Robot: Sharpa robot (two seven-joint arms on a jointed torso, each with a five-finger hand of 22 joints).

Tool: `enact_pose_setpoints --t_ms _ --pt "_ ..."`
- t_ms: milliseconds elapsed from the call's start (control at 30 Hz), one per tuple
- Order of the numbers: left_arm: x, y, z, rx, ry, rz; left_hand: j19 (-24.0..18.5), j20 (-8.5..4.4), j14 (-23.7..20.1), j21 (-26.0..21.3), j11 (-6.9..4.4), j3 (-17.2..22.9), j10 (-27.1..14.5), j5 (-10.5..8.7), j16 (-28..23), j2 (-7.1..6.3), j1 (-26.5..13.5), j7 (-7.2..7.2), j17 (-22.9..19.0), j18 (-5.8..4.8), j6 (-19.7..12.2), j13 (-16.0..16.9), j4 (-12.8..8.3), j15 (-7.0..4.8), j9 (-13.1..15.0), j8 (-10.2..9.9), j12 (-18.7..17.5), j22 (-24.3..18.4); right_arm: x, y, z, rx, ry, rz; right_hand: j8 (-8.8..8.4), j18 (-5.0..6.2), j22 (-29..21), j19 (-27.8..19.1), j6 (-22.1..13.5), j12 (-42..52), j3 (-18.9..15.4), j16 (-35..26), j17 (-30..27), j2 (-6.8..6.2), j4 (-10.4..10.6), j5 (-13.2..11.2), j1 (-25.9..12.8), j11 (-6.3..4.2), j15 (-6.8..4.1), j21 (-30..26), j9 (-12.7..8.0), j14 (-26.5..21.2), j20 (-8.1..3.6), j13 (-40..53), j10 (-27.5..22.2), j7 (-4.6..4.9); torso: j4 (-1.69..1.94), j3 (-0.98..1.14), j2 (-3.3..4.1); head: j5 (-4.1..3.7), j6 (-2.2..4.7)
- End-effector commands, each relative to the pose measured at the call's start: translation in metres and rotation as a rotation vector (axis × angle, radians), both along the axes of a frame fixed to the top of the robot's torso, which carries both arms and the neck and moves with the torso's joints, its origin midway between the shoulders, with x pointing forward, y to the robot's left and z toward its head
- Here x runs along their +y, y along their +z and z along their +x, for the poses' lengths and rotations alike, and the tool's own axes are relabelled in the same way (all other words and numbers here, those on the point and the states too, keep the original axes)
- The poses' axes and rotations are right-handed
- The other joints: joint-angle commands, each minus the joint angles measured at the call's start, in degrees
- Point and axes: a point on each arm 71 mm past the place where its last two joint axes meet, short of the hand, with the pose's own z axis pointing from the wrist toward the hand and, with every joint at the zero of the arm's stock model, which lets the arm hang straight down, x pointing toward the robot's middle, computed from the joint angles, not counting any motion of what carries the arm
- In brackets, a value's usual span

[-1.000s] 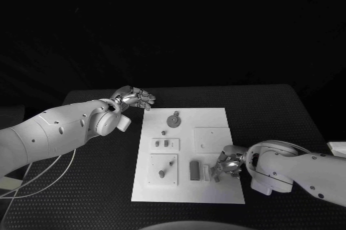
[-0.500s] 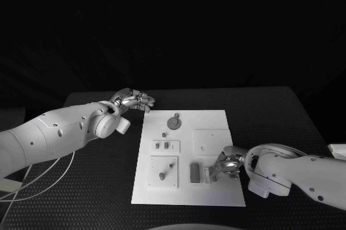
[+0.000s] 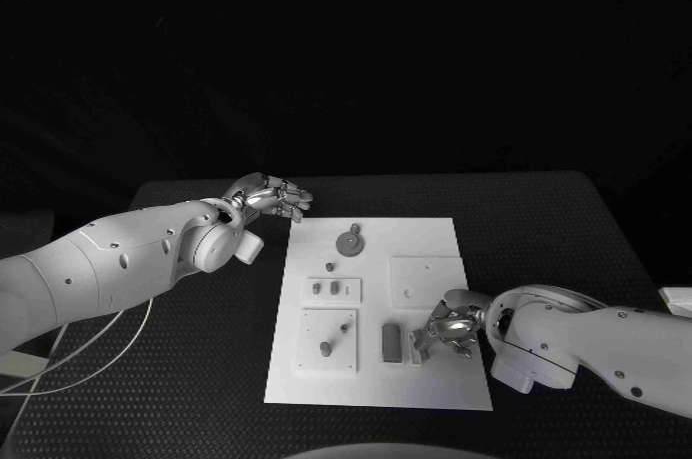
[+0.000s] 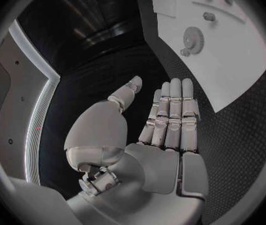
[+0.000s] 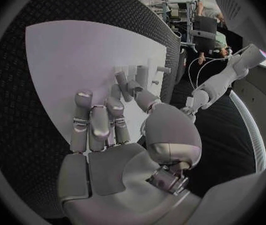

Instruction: Assemble the parts on the task board

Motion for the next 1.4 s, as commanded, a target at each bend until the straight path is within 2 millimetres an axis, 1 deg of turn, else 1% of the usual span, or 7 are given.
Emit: enact_pose_setpoints --t_ms 33,267,467,833,1033,1133,1400 --pt "-0.0031 0.0012 0.0 -0.005 -0.012 -0.013 0.37 0.18 0.55 -0.4 -0.13 -0.11 -0.08 -0.02 -0.29 0.11 -0.41 -0.14 0.06 1.15 -0.22 -0.06 0.13 -0.01 -0.06 0.31 0.2 0.07 0.0029 -0.0024 -0.0037 0.05 0.039 -0.002 0.29 1.2 1.0 0.39 0.47 0.21 0.15 0.05 0.01 0.98 0.32 0.21 -0.1 0.1 -0.19 0.32 0.21 0.12 -0.03 -0.02 0.29 0.11 -0.03 0.01 0.01 0.22 -0.09" --pt "-0.0017 0.0012 0.0001 -0.005 -0.009 -0.012 0.38 0.17 0.55 -0.4 -0.13 -0.11 -0.08 -0.02 -0.32 0.11 -0.41 -0.14 0.1 1.15 -0.21 -0.06 0.14 -0.01 -0.07 0.32 0.2 0.08 0.0032 -0.0028 -0.0035 0.053 0.044 -0.004 0.28 1.2 0.92 0.48 0.77 0.45 0.14 0.03 0.06 1.19 0.47 0.21 -1.59 0.03 -0.24 0.28 0.01 0.23 -0.01 0.11 0.47 0.05 -0.02 0.02 0.0 0.29 -0.12" --pt "-0.0021 0.0011 0.0001 -0.004 -0.01 -0.012 0.38 0.17 0.56 -0.41 -0.13 -0.11 -0.07 -0.02 -0.34 0.11 -0.42 -0.15 0.12 1.15 -0.21 -0.06 0.14 -0.01 -0.08 0.33 0.2 0.09 0.0031 -0.0032 -0.0026 0.052 0.051 -0.013 0.2 1.2 0.86 0.63 1.17 0.74 0.17 0.01 0.14 1.74 0.82 0.2 -4.54 -0.03 -0.3 0.19 -0.35 0.33 0.0 0.27 0.6 0.0 -0.01 0.03 0.0 0.25 -0.3" --pt "-0.0023 0.0012 0.0001 -0.004 -0.01 -0.012 0.39 0.17 0.57 -0.43 -0.13 -0.1 -0.07 -0.02 -0.38 0.11 -0.45 -0.15 0.17 1.14 -0.2 -0.06 0.16 -0.01 -0.09 0.34 0.2 0.1 0.0035 -0.0033 0.0002 0.029 0.059 -0.029 0.08 1.2 0.81 0.88 1.55 0.95 0.49 0.05 0.45 0.93 1.89 0.21 -8.71 -0.14 -0.43 0.06 -0.81 0.53 -0.15 0.33 0.64 -0.11 -0.03 0.08 0.0 0.26 -0.54" --pt "-0.0026 0.0011 0.0002 -0.004 -0.011 -0.012 0.4 0.17 0.58 -0.43 -0.13 -0.1 -0.07 -0.02 -0.4 0.11 -0.45 -0.15 0.2 1.15 -0.2 -0.06 0.16 -0.01 -0.1 0.35 0.19 0.11 0.0051 -0.0033 0.0004 0.029 0.059 -0.025 0.03 1.2 0.81 0.92 1.54 0.89 0.73 0.03 0.4 0.55 2.07 0.2 -9.26 -0.15 -0.45 0.03 -0.91 0.51 -0.22 0.26 0.59 -0.11 -0.03 0.05 -0.01 0.28 -0.37" --pt "-0.0024 0.0011 0.0004 -0.004 -0.01 -0.011 0.4 0.17 0.58 -0.44 -0.13 -0.09 -0.07 -0.02 -0.41 0.11 -0.44 -0.15 0.22 1.15 -0.2 -0.06 0.16 -0.01 -0.11 0.35 0.19 0.11 0.0074 -0.0032 0.0002 0.027 0.065 -0.024 0.02 1.2 0.82 0.94 1.54 0.86 0.89 0.02 0.33 0.37 1.97 0.21 -9.25 -0.16 -0.46 0.03 -0.94 0.48 -0.28 0.21 0.56 -0.12 -0.03 0.06 0.01 0.25 -0.45" --pt "-0.0022 0.0011 0.0004 -0.003 -0.009 -0.011 0.4 0.17 0.59 -0.45 -0.13 -0.08 -0.07 -0.02 -0.44 0.11 -0.43 -0.15 0.25 1.15 -0.21 -0.06 0.14 -0.01 -0.12 0.35 0.19 0.12 0.0114 -0.0031 -0.0016 0.034 0.099 -0.024 -0.05 1.2 0.88 0.98 1.43 0.6 1.8 -0.04 0.09 -0.2 0.63 0.2 -8.21 -0.11 -0.45 0.03 -1.06 0.36 -0.47 -0.08 0.37 -0.08 -0.06 0.07 0.0 0.3 -0.48"
